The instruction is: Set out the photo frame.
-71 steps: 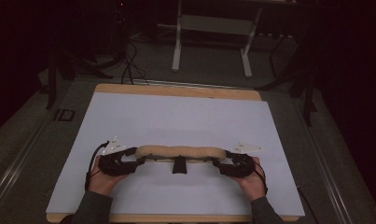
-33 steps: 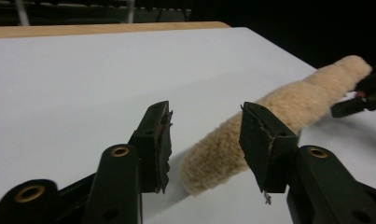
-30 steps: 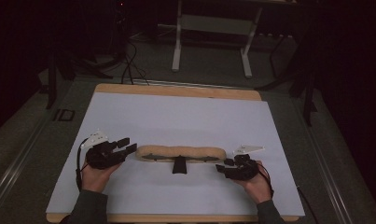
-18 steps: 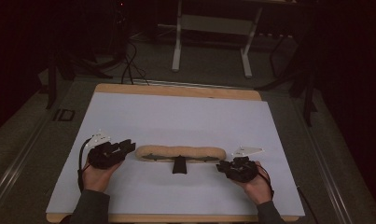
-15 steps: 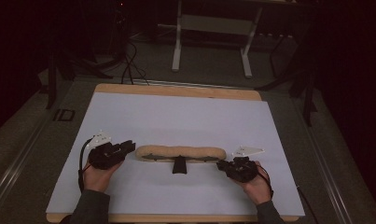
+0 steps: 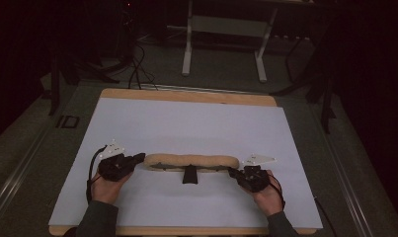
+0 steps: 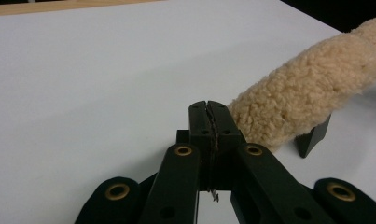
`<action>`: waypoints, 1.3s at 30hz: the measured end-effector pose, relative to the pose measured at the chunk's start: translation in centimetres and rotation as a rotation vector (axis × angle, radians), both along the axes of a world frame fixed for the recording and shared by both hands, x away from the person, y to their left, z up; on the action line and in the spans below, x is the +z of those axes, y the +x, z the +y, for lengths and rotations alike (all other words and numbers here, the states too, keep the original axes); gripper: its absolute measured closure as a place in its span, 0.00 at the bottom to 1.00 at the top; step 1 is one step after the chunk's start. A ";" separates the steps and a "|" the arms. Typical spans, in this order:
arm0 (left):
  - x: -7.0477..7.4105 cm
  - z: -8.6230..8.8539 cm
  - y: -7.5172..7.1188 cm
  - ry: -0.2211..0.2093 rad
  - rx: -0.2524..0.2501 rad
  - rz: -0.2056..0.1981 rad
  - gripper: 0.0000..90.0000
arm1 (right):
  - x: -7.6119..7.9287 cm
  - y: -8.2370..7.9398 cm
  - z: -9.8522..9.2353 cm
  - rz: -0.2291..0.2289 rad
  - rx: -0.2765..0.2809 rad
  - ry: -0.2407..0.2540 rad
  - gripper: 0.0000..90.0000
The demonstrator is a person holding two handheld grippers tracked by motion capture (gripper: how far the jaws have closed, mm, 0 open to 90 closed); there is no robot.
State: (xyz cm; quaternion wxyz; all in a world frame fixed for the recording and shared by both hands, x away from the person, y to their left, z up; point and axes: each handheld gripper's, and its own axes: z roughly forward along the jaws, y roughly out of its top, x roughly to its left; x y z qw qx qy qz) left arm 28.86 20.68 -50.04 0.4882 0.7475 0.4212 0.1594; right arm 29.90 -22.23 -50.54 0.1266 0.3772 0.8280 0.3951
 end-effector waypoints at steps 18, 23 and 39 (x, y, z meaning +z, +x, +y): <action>0.0 -0.2 -0.7 0.018 -0.005 -0.011 1.00 | 0.4 0.1 0.8 -0.022 -0.025 0.027 1.00; 0.0 -0.3 -1.0 0.023 -0.008 -0.014 1.00 | 0.6 0.2 1.3 -0.035 -0.032 0.035 1.00; 0.1 -0.6 -1.7 0.029 -0.034 -0.014 1.00 | 0.6 0.8 1.7 -0.045 -0.085 0.053 1.00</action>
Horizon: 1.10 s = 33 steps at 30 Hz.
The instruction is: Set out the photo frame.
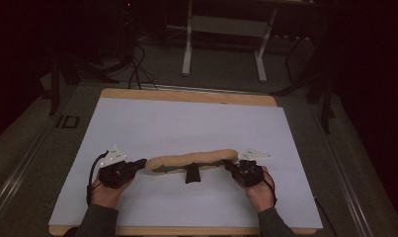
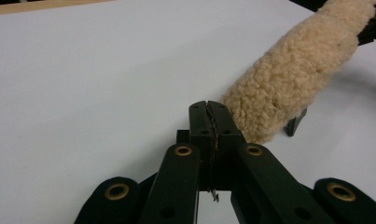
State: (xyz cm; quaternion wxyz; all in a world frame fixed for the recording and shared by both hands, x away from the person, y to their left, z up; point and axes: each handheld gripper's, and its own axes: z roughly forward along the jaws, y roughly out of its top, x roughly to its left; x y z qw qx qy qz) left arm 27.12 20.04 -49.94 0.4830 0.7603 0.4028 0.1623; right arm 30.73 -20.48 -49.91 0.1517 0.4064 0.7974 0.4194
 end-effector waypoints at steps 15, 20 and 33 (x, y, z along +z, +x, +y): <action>0.0 -0.6 -0.8 0.013 -0.018 -0.007 1.00 | -0.1 0.4 0.8 0.007 -0.011 0.008 1.00; 0.0 -0.9 -1.1 0.016 -0.029 -0.009 1.00 | -0.1 0.6 0.9 0.010 -0.018 0.010 1.00; 0.1 -1.4 -1.6 0.023 -0.049 -0.013 1.00 | 0.0 1.0 1.3 0.021 -0.026 0.012 1.00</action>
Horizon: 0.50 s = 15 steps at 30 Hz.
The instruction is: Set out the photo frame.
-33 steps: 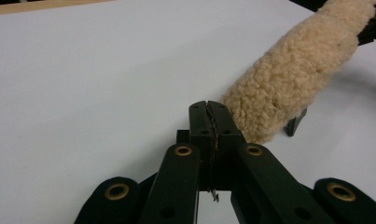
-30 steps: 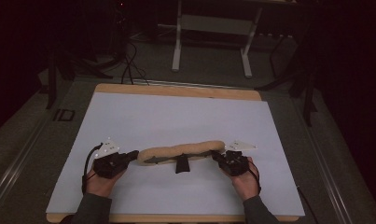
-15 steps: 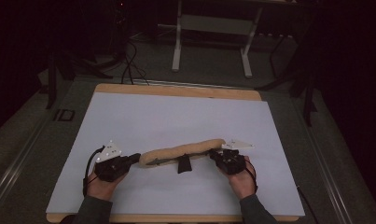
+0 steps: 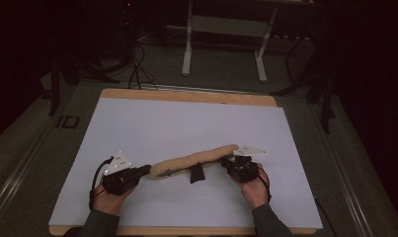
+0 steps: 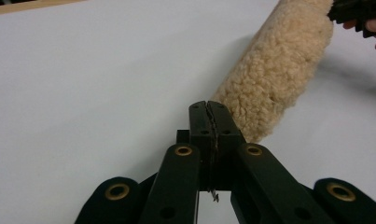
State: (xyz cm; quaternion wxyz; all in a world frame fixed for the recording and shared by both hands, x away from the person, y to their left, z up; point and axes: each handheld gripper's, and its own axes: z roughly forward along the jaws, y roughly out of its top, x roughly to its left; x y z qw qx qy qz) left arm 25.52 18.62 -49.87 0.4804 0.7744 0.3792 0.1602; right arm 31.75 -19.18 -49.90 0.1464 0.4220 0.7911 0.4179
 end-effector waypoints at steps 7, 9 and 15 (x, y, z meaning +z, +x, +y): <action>0.0 -0.3 -0.2 -0.006 -0.022 0.004 1.00 | 0.2 0.4 0.2 0.002 -0.003 -0.010 1.00; 0.0 -0.4 -0.3 -0.003 -0.030 0.003 1.00 | 0.2 0.4 0.2 0.001 -0.004 -0.012 1.00; 0.0 -0.4 -0.3 -0.008 -0.042 0.007 1.00 | 0.3 0.7 0.3 0.005 -0.004 -0.015 1.00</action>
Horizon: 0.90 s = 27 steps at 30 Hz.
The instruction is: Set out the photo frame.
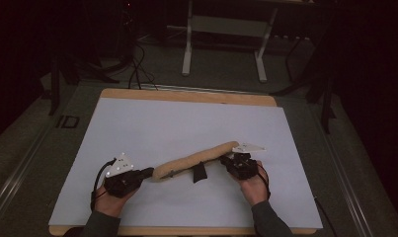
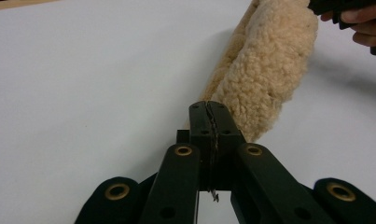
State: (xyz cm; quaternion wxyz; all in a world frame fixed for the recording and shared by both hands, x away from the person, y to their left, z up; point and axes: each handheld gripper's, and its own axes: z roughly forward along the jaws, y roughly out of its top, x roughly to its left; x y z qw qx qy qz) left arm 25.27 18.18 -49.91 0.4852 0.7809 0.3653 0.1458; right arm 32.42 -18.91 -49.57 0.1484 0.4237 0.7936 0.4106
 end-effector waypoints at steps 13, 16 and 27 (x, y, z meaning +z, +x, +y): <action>-0.1 -0.4 0.5 0.009 0.013 -0.005 1.00 | 0.1 0.2 0.5 0.002 0.005 -0.014 1.00; -0.3 -1.0 0.6 0.023 0.002 -0.004 1.00 | 0.0 0.3 0.5 0.002 0.007 -0.017 1.00; -0.4 -2.1 0.5 0.046 -0.041 -0.002 1.00 | 0.5 0.3 1.2 -0.007 0.013 -0.016 1.00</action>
